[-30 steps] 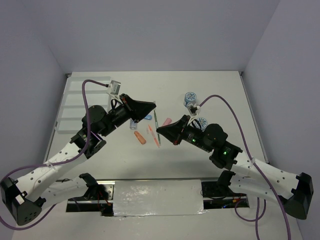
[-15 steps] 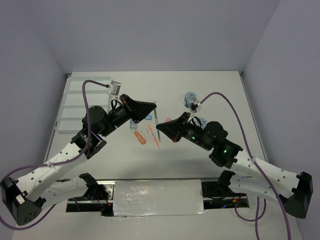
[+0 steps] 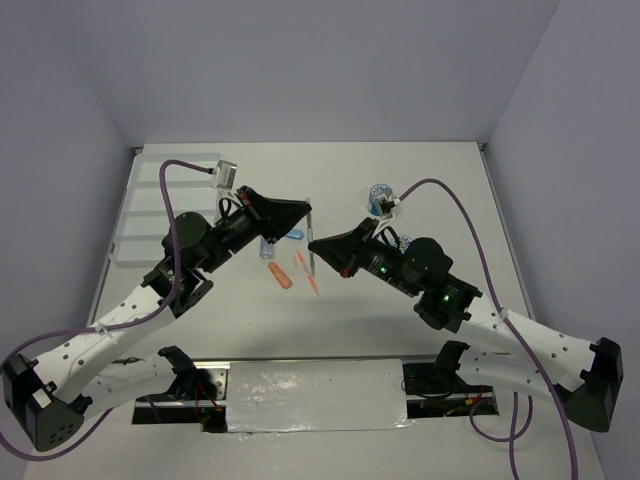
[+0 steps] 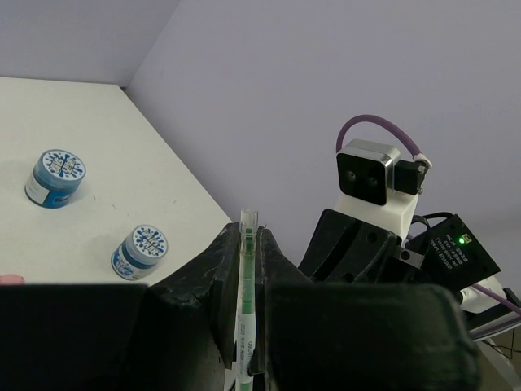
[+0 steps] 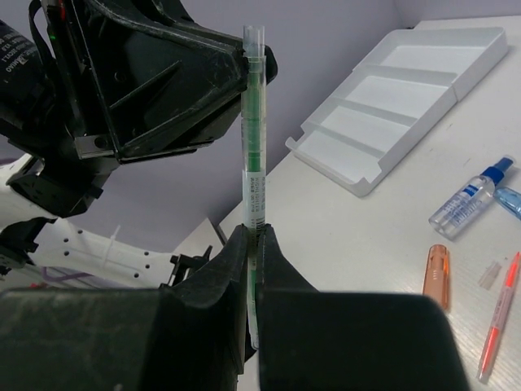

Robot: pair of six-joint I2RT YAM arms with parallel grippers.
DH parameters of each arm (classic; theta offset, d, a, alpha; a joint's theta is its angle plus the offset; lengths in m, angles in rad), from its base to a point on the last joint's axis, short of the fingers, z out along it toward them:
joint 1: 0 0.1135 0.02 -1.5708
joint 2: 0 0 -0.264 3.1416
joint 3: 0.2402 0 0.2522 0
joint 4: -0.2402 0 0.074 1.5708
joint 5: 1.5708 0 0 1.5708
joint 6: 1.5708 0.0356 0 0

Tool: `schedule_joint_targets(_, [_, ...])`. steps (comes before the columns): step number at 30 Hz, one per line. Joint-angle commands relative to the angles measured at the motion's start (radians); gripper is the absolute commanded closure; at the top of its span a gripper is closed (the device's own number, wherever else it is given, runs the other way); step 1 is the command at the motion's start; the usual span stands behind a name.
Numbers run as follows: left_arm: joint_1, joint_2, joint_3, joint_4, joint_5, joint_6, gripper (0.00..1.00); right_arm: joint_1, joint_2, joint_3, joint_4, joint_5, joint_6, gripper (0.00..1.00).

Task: Sort the stationery into containers
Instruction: Close the pen cap on the pen.

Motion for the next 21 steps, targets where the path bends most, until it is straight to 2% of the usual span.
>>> schedule_joint_targets(1, [-0.002, 0.002, -0.002, -0.002, 0.025, 0.020, 1.00, 0.006, -0.006, 0.094, 0.126, 0.030, -0.016, 1.00])
schedule_joint_targets(7, [-0.002, -0.006, -0.005, -0.024, 0.034, 0.028, 0.98, 0.002, 0.003, 0.135, 0.133, 0.009, -0.098, 1.00])
schedule_joint_targets(10, [-0.002, -0.017, 0.013, -0.047, 0.038, 0.046, 0.77, 0.005, 0.019, 0.146, 0.141, -0.112, -0.167, 1.00])
schedule_joint_targets(11, [0.000, -0.021, 0.021, -0.059, 0.037, 0.054, 0.60, 0.006, 0.023, 0.151, 0.133, -0.141, -0.182, 1.00])
schedule_joint_targets(13, [-0.002, -0.035, 0.051, -0.102, 0.025, 0.086, 0.43, 0.004, 0.031, 0.160, 0.101, -0.186, -0.213, 1.00])
schedule_joint_targets(14, [-0.002, -0.040, 0.064, -0.116, 0.015, 0.097, 0.30, 0.005, 0.029, 0.162, 0.090, -0.184, -0.217, 1.00])
schedule_joint_targets(15, [-0.002, -0.049, 0.074, -0.128, 0.008, 0.117, 0.25, 0.004, 0.031, 0.162, 0.071, -0.178, -0.221, 1.00])
schedule_joint_targets(17, [-0.002, -0.056, 0.108, -0.147, -0.008, 0.131, 0.21, 0.004, 0.032, 0.166, 0.054, -0.163, -0.225, 1.00])
schedule_joint_targets(21, [-0.002, -0.067, 0.151, -0.151, -0.006, 0.154, 0.24, 0.004, 0.035, 0.172, 0.041, -0.154, -0.224, 1.00])
